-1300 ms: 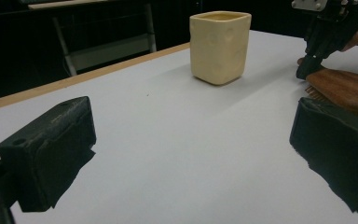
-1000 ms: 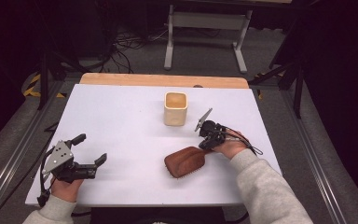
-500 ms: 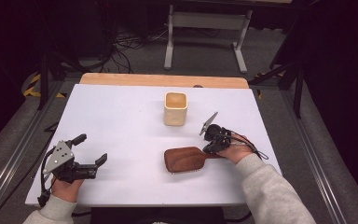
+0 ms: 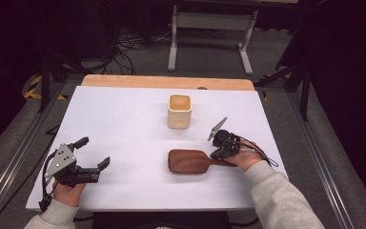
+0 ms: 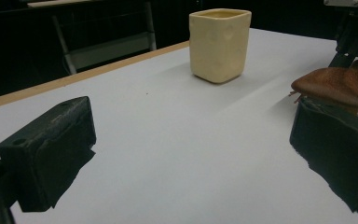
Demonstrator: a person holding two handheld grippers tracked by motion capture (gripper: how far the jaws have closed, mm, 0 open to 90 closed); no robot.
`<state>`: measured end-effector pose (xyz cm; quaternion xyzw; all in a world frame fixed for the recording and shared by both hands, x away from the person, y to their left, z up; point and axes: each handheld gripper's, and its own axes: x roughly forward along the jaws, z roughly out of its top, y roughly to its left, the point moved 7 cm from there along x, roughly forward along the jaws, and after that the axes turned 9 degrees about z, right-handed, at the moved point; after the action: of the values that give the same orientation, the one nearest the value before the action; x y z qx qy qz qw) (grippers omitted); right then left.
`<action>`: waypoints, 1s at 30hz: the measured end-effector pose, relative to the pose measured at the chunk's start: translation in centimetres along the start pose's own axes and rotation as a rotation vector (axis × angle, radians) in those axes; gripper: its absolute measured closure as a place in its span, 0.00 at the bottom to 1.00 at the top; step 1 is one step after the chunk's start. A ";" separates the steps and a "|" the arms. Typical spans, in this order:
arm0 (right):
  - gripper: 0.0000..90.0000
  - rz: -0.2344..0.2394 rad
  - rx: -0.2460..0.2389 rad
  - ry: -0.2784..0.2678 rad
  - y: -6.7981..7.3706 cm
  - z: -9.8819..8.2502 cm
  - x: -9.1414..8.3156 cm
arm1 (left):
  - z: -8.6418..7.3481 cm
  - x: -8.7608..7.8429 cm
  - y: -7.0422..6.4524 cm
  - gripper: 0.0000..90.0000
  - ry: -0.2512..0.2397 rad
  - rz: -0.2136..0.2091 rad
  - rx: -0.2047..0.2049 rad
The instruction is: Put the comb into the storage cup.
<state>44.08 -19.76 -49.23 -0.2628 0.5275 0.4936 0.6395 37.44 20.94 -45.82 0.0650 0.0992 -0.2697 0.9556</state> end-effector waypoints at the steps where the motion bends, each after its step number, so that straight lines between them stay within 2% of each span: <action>1: 0.99 -0.004 -0.001 -0.004 0.0 0.0 -0.1 | 0.0 0.0 0.0 0.01 0.002 -0.001 0.000; 7: 0.91 -0.033 -0.020 -0.046 0.0 0.3 -0.9 | 0.0 0.0 0.0 0.01 0.003 -0.002 0.000; 11: 0.77 -0.059 -0.052 -0.072 0.2 0.6 -1.5 | 0.0 0.0 0.0 0.01 0.002 -0.001 0.000; 12: 0.72 -0.063 -0.052 -0.078 0.3 0.6 -1.6 | 0.0 0.0 0.0 0.01 0.002 -0.001 0.000; 13: 0.60 -0.067 -0.071 -0.090 0.4 0.7 -1.9 | 0.0 0.0 0.0 0.01 0.002 -0.001 0.000; 14: 0.60 -0.067 -0.071 -0.090 0.4 0.7 -1.9 | 0.0 0.0 0.0 0.01 0.002 -0.001 0.000; 15: 0.55 -0.070 -0.078 -0.094 0.5 0.8 -2.0 | 0.0 0.0 0.0 0.01 0.002 -0.001 0.001; 16: 0.47 -0.064 -0.084 -0.098 0.6 0.8 -2.1 | 0.0 0.0 0.0 0.01 0.002 -0.001 0.000; 17: 0.34 -0.051 -0.097 -0.096 1.0 0.9 -2.2 | 0.0 0.0 0.0 0.01 0.002 -0.001 0.000; 19: 0.24 -0.059 -0.119 -0.097 1.2 1.0 -2.2 | 0.0 0.0 0.0 0.01 0.002 -0.001 0.002; 20: 0.24 -0.059 -0.119 -0.097 1.2 1.0 -2.2 | 0.0 0.0 0.0 0.01 0.001 0.000 0.001; 21: 0.12 -0.061 -0.145 -0.098 1.5 1.1 -2.1 | 0.0 0.0 0.0 0.01 0.003 -0.001 0.003; 22: 0.12 -0.061 -0.145 -0.098 1.5 1.1 -2.1 | 0.0 0.0 0.0 0.01 0.004 -0.002 0.002; 26: 0.00 -0.053 -0.168 -0.088 1.9 1.0 -1.9 | 0.0 0.0 0.0 0.01 0.000 -0.001 0.004; 30: 0.00 -0.048 -0.217 -0.093 2.1 1.1 -1.9 | 0.0 0.0 0.0 0.01 0.001 -0.001 0.005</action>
<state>42.71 -18.74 -46.77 -0.3200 0.4342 0.5439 0.6428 37.47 20.92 -45.84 0.0674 0.0990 -0.2702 0.9553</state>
